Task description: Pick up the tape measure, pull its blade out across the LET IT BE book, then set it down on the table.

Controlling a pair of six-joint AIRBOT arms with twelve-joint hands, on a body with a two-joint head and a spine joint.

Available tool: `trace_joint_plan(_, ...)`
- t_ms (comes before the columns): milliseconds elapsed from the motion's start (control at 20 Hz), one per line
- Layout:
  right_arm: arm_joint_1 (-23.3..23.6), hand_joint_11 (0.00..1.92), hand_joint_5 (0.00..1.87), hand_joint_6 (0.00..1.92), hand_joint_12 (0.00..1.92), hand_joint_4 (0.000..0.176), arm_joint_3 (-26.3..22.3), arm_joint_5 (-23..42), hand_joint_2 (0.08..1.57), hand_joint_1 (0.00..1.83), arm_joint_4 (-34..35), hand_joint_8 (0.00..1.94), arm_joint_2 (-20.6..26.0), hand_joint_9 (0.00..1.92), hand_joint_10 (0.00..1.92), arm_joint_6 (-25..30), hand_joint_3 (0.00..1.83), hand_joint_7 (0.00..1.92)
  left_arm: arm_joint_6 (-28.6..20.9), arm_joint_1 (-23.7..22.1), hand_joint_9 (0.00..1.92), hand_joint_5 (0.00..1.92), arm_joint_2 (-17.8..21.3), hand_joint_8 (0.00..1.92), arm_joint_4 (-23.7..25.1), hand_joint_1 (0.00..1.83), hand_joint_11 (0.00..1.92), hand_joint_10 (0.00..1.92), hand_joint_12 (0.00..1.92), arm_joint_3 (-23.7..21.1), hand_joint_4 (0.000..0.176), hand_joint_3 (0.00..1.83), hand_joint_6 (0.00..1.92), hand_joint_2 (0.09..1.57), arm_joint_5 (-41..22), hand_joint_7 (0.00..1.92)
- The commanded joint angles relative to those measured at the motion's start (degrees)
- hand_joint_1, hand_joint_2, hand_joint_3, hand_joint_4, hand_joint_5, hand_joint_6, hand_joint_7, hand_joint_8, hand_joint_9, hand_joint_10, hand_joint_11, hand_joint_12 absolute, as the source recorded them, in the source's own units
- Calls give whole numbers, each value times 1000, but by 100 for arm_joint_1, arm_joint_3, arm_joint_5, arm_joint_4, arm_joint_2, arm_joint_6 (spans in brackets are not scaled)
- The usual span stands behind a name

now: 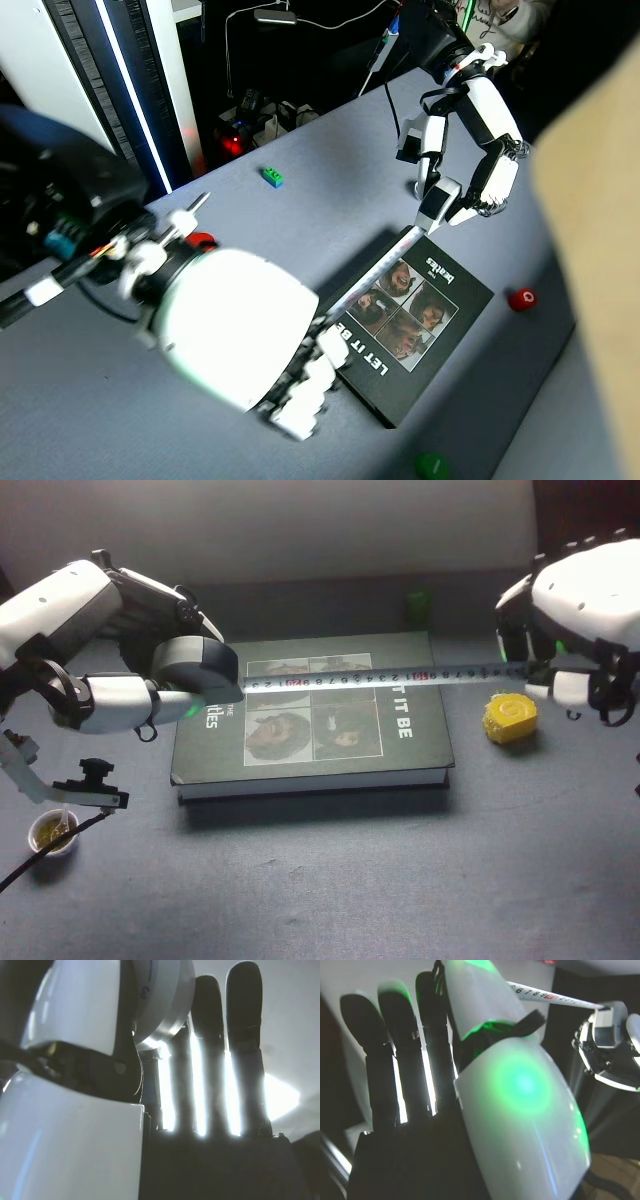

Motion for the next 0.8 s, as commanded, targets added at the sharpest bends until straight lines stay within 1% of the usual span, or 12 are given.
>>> trace_joint_plan(0,-3,719,755,1186,1493,0,25,539,1180,1352,-251,1127,99,778,1440,-52,1,919,-8,-53,919,1102,27,835,-8,1387,825,1277,1078,25,0,2,529,1074,-746,1113)
trace_joint_plan(100,-19,718,757,1185,1496,0,25,544,1181,1352,-251,1133,151,778,1444,-24,1,912,-8,-53,923,1100,30,833,-12,1387,825,1276,1077,21,0,2,527,1074,-746,1113)
trace_joint_plan(150,-27,705,753,1195,1502,0,25,548,1184,1351,-251,1143,181,767,1453,-5,1,908,-9,-54,875,1019,31,914,-13,1380,821,1306,1077,21,0,2,671,1100,-746,1056)
trace_joint_plan(250,-27,699,753,1195,1504,0,25,553,1185,1350,-251,1148,226,759,1455,14,0,910,-9,-59,857,993,31,945,-18,1377,815,1328,1086,20,0,0,725,1110,-746,1033)
trace_joint_plan(350,-27,698,753,1195,1504,0,25,567,1185,1350,-251,1149,266,759,1455,33,0,910,-9,-59,855,1022,31,951,-27,1377,810,1329,1095,25,0,0,700,1107,-746,1023)
trace_joint_plan(600,-36,726,768,1186,1487,0,25,596,1180,1352,-253,1141,334,774,1436,69,0,910,-20,-59,855,1024,36,951,-23,1377,810,1330,1096,37,0,0,696,1107,-745,1023)
trace_joint_plan(750,-44,719,770,1182,1484,0,26,467,1180,1352,-329,1139,392,773,1434,69,0,912,-20,-59,856,1023,36,947,-21,1377,809,1332,1097,30,0,0,696,1107,-745,1022)
